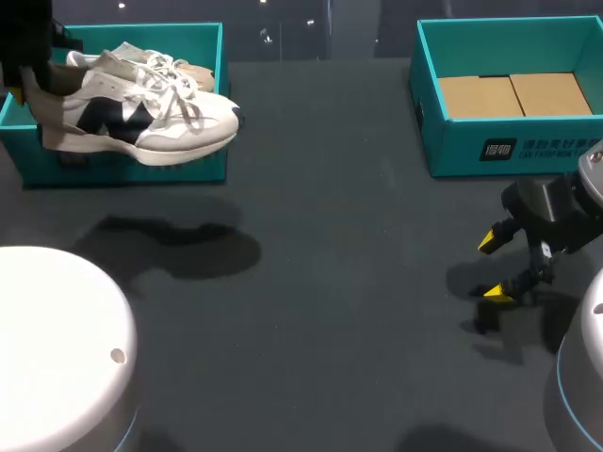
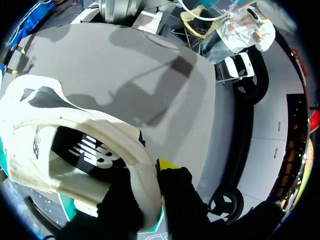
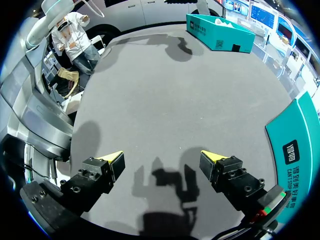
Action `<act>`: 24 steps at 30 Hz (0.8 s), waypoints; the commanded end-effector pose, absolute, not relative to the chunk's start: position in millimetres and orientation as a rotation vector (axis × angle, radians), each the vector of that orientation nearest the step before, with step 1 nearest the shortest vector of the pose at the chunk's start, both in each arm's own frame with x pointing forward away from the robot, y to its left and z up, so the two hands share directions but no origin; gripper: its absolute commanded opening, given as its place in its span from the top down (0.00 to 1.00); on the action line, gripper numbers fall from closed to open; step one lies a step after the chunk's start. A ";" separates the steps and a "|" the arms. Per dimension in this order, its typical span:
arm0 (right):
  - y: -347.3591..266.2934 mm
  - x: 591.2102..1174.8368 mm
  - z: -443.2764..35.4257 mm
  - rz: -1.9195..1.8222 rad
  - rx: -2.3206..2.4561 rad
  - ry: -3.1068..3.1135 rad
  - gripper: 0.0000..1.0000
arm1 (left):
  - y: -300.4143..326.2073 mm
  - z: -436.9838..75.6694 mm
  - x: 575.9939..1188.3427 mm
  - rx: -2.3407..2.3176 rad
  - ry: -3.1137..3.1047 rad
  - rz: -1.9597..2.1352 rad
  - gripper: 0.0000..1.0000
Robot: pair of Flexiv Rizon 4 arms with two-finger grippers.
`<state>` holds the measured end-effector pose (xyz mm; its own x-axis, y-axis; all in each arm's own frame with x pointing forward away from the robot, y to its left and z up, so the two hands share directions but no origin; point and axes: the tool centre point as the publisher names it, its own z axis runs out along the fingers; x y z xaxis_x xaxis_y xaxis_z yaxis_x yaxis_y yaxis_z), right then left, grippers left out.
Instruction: Take the shoe out of the shoebox, open the shoe tongue, remove and reinsert the insole, then place the shoe into the shoebox
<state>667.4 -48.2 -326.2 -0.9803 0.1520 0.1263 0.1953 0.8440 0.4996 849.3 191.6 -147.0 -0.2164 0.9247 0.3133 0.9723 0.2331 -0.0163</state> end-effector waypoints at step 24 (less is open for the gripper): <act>-48.6 666.1 -326.0 -0.807 -0.278 -2.940 0.00 | 123.1 -176.0 768.3 -1.740 -2.265 -0.361 1.00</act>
